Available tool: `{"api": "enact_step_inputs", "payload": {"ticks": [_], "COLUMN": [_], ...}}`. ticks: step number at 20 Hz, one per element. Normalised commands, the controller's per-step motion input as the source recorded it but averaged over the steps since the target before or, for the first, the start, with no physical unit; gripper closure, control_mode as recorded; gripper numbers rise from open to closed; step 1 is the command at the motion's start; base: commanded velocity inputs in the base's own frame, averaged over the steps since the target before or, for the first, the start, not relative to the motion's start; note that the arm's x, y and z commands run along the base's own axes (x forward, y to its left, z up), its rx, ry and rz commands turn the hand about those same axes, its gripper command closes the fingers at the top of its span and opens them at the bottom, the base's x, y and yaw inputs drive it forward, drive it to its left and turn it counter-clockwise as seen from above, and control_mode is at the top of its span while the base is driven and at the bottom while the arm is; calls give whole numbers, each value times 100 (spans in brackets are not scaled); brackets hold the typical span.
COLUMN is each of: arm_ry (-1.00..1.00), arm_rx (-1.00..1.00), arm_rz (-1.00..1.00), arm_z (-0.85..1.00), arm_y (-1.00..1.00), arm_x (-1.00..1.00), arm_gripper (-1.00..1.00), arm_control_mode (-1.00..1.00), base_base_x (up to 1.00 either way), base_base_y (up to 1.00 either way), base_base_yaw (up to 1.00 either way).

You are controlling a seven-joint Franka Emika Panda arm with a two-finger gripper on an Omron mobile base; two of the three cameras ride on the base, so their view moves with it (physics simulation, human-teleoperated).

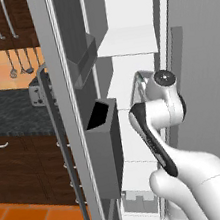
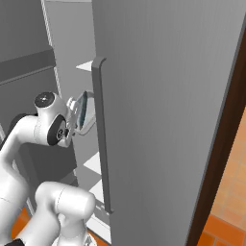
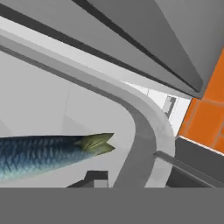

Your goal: Take the meat container that has the fish and place it on the second highest rack of the freezer. Then take the vegetable container that has the mushroom and bell pepper and place it on the highest rack of the freezer.

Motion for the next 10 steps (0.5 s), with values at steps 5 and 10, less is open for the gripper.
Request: {"api": "enact_step_inputs", "payload": {"ticks": [5, 10], "arm_ry": [2, -1], "arm_rx": [-1, -11], "arm_rz": [0, 8], "arm_z": [2, 0], "arm_y": [-19, 4], "arm_x": [59, -19], "arm_gripper": [100, 100], "arm_control_mode": [-100, -100], "base_base_x": [0, 0], "base_base_y": [0, 0], "base_base_yaw": [0, 0]}}
